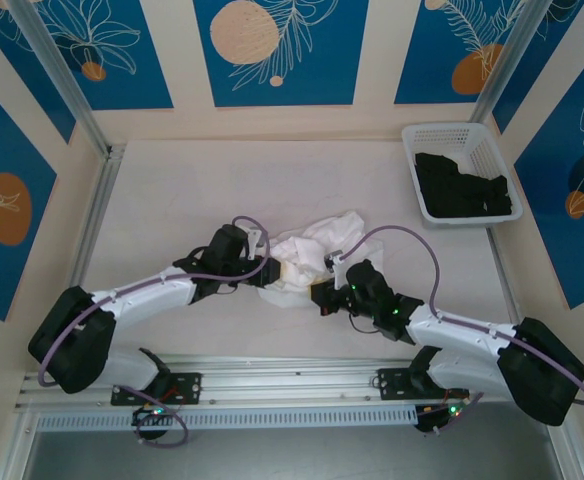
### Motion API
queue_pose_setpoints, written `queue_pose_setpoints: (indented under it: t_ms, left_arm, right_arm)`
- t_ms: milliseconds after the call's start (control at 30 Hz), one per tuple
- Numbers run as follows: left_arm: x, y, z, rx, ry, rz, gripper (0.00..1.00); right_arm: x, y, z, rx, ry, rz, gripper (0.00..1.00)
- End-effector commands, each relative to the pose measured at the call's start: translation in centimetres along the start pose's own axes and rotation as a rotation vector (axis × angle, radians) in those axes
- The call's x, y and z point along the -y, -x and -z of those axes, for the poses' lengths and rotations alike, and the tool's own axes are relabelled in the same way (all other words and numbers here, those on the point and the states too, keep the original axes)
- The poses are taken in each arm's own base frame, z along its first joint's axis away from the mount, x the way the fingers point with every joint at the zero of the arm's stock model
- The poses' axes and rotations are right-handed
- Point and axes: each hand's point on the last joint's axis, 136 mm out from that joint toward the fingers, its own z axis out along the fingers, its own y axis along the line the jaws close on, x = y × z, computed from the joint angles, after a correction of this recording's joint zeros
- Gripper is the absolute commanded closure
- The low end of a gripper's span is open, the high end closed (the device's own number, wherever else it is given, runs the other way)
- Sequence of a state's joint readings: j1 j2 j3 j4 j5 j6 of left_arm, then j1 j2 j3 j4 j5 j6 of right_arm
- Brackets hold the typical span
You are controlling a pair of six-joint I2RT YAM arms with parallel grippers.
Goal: Fold the inside-out t-shirt
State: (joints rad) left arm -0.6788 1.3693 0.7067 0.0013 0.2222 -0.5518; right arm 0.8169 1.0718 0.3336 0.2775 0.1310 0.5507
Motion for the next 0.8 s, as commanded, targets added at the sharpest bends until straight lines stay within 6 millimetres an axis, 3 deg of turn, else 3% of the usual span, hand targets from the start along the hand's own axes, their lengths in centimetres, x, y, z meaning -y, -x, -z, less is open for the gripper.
queue_pose_setpoints:
  t_ms: [0,167,367,767]
  left_arm:
    - [1.4,1.6,0.8,0.044,-0.039,-0.012,0.55]
    - [1.9,1.8,1.4,0.058,-0.051,-0.025,0.52]
    - [2.0,1.7,1.5,0.064,-0.062,-0.025,0.52]
    - [2.8,1.6,1.3,0.053,-0.08,-0.031,0.59]
  right_arm:
    - [0.1,0.1,-0.1,0.007,-0.016,-0.004,0.91]
    - [1.0,1.0,1.0,0.007,-0.107,0.026,0.7]
    - [3.3,1.7,2.4,-0.007,-0.255,0.029,0.58]
    - [0.5,3.3,1.7,-0.007,-0.109,0.066,0.53]
